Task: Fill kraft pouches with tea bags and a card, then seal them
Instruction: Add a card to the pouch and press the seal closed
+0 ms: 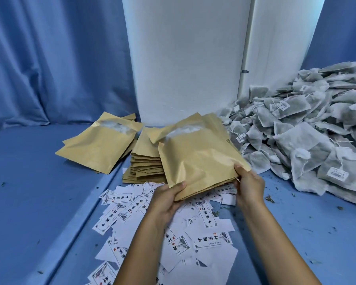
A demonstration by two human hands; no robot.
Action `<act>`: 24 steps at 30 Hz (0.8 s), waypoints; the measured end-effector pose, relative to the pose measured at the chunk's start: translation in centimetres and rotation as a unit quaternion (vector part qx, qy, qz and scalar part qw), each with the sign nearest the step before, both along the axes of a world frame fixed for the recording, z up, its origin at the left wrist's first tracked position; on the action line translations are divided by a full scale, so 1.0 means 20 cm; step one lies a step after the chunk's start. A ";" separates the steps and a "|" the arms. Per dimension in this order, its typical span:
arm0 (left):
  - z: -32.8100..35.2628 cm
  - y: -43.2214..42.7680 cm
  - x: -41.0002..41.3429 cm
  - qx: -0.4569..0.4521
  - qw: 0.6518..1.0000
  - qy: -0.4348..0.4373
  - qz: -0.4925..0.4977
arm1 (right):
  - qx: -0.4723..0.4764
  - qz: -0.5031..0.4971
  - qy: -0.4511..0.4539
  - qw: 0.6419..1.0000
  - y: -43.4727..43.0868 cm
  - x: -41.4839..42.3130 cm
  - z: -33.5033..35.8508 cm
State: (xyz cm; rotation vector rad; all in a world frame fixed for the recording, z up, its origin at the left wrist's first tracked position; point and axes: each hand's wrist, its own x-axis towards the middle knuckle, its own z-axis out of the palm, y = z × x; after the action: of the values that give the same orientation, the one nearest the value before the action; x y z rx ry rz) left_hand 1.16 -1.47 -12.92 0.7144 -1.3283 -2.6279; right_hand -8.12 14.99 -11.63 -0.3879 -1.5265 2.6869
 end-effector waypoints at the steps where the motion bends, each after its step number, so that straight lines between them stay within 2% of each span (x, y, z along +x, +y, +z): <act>1: 0.00 -0.01 -0.01 -0.038 0.999 -0.005 0.012 | 0.036 -0.009 0.010 0.999 0.01 -0.01 -0.01; 4: -0.01 -0.02 -0.01 -0.085 0.996 -0.018 0.025 | 0.050 -0.019 0.020 0.998 0.00 0.00 -0.04; 11: -0.07 -0.02 -0.02 -0.129 0.991 -0.018 0.029 | -0.049 0.012 0.005 0.999 0.05 0.02 -0.02; 18: -0.07 -0.01 -0.01 -0.151 0.988 -0.016 0.034 | -0.027 -0.020 0.017 0.999 0.06 0.02 -0.04; 24: -0.08 -0.01 0.02 -0.157 0.986 -0.014 0.056 | -0.017 0.013 0.009 1.000 0.00 0.06 -0.05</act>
State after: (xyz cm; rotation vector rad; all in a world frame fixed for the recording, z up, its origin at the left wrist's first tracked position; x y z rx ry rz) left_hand 1.49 -1.70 -14.51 0.7524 -1.6088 -2.2579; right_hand -6.86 15.06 -12.60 -0.3470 -1.4935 2.7315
